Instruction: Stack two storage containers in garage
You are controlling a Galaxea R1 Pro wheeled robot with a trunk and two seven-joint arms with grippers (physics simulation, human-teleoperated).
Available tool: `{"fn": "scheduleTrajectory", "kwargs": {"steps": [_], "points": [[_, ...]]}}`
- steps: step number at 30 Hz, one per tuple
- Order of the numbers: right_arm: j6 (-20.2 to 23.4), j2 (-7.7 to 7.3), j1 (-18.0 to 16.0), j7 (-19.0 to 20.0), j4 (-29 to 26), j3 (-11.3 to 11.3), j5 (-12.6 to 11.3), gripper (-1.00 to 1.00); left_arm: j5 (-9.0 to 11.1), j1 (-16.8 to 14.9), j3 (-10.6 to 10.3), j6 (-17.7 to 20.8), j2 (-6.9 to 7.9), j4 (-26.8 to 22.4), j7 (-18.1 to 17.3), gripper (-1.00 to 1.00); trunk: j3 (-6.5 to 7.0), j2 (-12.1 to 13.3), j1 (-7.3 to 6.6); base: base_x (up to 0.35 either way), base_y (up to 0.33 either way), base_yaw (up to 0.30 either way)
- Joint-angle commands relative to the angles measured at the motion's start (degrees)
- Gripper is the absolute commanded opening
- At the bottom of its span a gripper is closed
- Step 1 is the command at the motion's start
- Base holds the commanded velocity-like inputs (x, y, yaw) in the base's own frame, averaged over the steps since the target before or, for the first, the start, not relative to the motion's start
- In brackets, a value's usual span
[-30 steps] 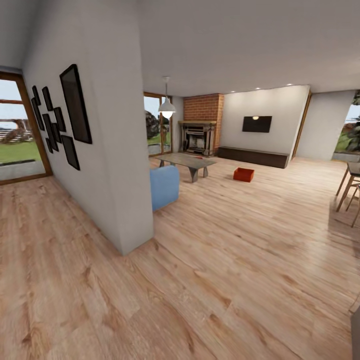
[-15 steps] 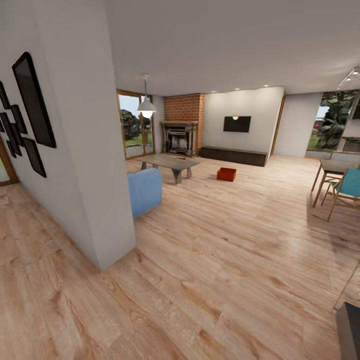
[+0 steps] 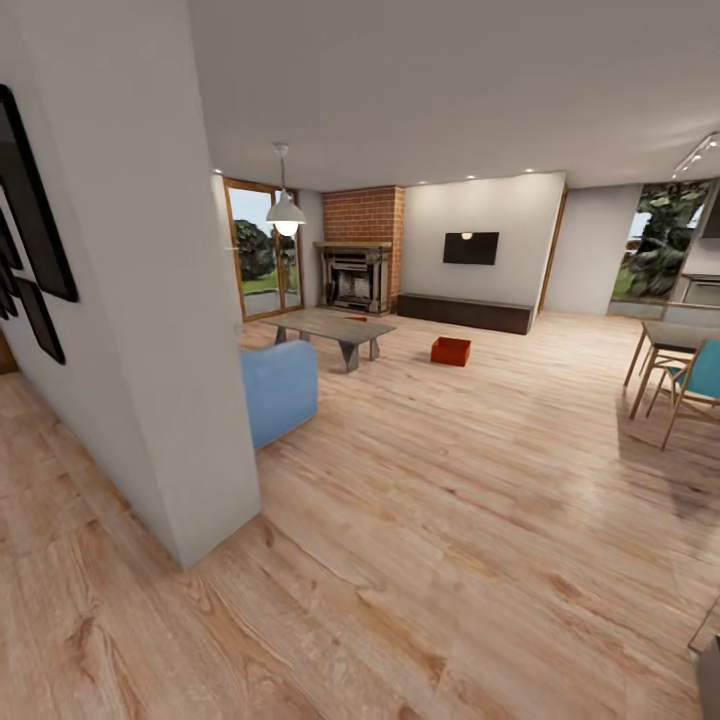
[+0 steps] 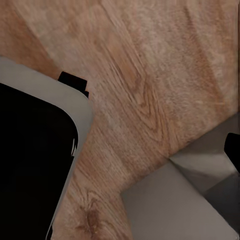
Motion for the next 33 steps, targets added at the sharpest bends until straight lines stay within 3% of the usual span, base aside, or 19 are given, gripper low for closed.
{"fn": "scheduleTrajectory", "kwargs": {"steps": [1,9,33], "points": [[-0.4,0.03,-0.1,0.0,0.2,0.5,-0.4,1.00,0.3,0.0,0.0,-0.1,0.00,0.0,0.0,1.00,-0.05,0.0,0.03,0.326,0.000,0.000],[-0.4,0.03,-0.1,0.0,0.2,0.5,-0.6,1.00,0.3,0.0,0.0,-0.1,0.00,0.0,0.0,1.00,-0.05,0.0,0.03,0.326,0.000,-0.028],[-0.3,0.03,-0.1,0.0,0.2,0.5,-0.7,1.00,0.3,0.0,0.0,-0.1,0.00,0.0,0.0,1.00,-0.05,0.0,0.03,0.326,0.000,-0.200]]}}
